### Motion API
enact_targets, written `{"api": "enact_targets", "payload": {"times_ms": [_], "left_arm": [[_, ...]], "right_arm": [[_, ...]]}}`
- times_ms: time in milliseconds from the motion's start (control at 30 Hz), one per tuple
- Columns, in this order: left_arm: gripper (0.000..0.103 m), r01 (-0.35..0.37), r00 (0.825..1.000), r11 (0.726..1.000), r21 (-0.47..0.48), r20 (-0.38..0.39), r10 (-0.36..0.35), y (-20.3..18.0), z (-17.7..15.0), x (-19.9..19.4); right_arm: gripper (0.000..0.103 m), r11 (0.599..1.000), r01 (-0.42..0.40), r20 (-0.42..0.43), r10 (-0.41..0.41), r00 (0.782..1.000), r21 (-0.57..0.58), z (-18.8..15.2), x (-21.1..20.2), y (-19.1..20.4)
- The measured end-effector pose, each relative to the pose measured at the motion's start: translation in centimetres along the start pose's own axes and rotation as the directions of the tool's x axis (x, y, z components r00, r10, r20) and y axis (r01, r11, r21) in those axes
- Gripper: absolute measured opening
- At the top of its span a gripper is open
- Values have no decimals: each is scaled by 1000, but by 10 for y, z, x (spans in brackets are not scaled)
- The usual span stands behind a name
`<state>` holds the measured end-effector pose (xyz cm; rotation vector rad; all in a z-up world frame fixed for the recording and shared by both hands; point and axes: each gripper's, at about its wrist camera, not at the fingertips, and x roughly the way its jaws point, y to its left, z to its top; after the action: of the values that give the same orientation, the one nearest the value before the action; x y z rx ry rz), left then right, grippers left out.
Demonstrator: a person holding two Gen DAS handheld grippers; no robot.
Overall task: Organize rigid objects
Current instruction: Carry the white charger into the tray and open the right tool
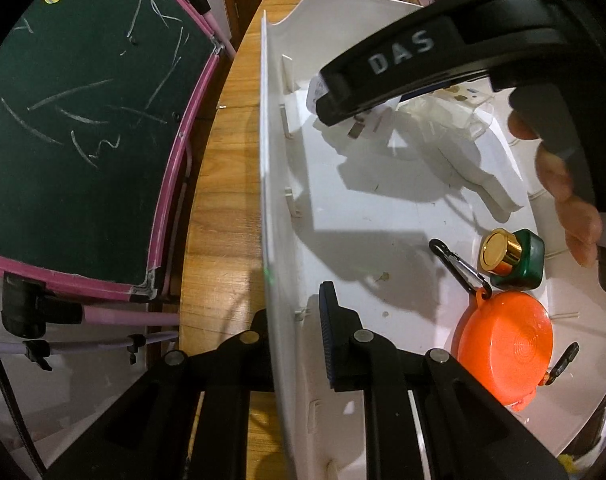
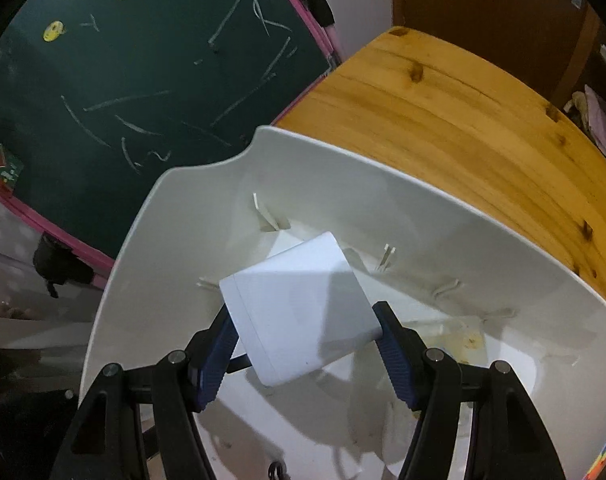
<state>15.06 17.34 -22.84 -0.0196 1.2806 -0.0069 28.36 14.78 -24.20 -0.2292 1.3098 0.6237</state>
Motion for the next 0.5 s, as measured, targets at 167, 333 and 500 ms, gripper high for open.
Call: {"api": "enact_targets", "payload": {"times_ms": [167,333,500], "left_arm": [[16,3,1000,1000,-1,-2,-3,0,-1,1],[16,9,1000,1000,-5,-1,-9,2,-2,2],[16,12,1000,1000,-3,-1,-12,5,-1,3]], "right_arm": [[69,999,-23,-28,24,999,22,-2,4,0],[69,997,-50,12,49,999,66,-8,-12,-8],[69,992,-70,76,63,995,106,-22,-40,-16]]}}
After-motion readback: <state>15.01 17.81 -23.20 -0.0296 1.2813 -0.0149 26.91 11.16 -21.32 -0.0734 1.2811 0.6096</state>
